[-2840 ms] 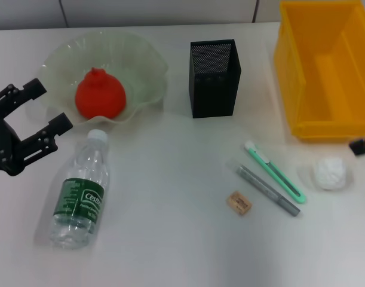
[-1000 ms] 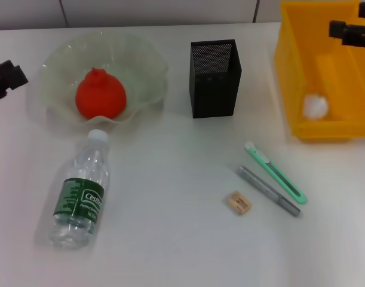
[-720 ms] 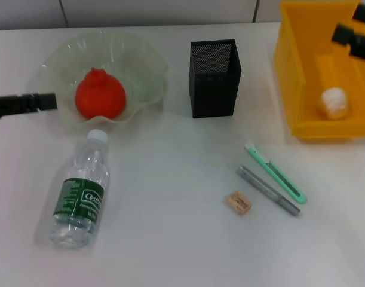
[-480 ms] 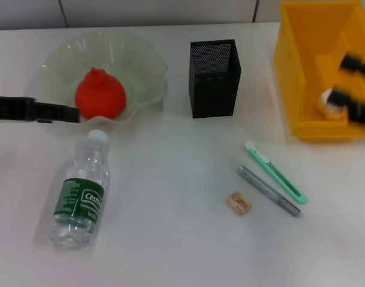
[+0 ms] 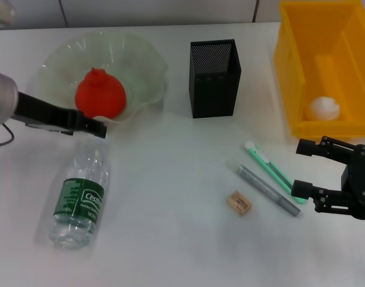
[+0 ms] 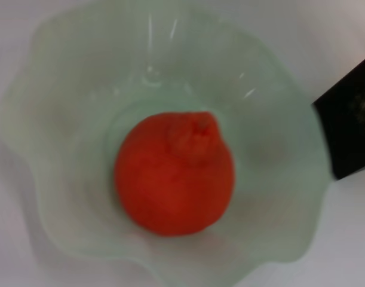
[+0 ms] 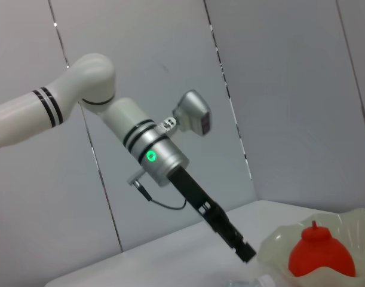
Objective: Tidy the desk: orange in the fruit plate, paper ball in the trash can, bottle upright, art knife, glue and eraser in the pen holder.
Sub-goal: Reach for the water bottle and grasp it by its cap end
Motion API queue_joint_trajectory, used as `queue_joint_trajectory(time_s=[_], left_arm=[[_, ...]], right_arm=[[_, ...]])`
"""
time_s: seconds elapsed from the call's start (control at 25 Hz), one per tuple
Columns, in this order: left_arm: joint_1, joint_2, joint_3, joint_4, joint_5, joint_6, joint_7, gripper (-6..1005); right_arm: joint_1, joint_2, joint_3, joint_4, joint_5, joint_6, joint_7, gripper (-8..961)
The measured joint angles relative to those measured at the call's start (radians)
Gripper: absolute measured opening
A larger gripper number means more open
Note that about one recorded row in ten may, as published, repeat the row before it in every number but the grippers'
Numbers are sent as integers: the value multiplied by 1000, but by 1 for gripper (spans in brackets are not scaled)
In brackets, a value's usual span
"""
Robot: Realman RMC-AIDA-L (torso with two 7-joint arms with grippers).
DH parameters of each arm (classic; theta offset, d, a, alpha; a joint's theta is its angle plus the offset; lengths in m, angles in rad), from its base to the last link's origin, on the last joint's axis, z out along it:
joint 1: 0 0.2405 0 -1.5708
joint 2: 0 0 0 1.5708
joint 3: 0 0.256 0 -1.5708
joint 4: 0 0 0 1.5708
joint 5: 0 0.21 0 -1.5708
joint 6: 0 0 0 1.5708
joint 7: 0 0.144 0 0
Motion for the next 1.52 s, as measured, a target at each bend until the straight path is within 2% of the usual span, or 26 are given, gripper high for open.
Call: queue_joint_trajectory(time_s=[0.28,0.8,1.0,1.16,1.32,1.44,1.52], left_arm=[[-8,-3,109,-96,39,-110,-31,779],[2,-7,273,-101,38,-207,-36,779],[50,-6,321,-5,17,-192,-14,612],[155,-1,335,163,-86,-158,94,510],[227,2,325,246,-152,-148,161,410],[248,3,313,272,-155,-140,195,337],[245,3,308,292,-156,-118,204,224]], right_arm=[[-7,-2,4,24,-1,1,-27,833],[-21,-8,28,28,1,3,-28,833],[-26,-8,35,29,-1,2,-28,833],[-33,-9,49,28,2,-2,-28,833],[-35,-9,82,28,4,-25,-28,833],[-31,-9,87,29,5,-41,-27,833],[-26,-10,88,29,6,-46,-22,833]])
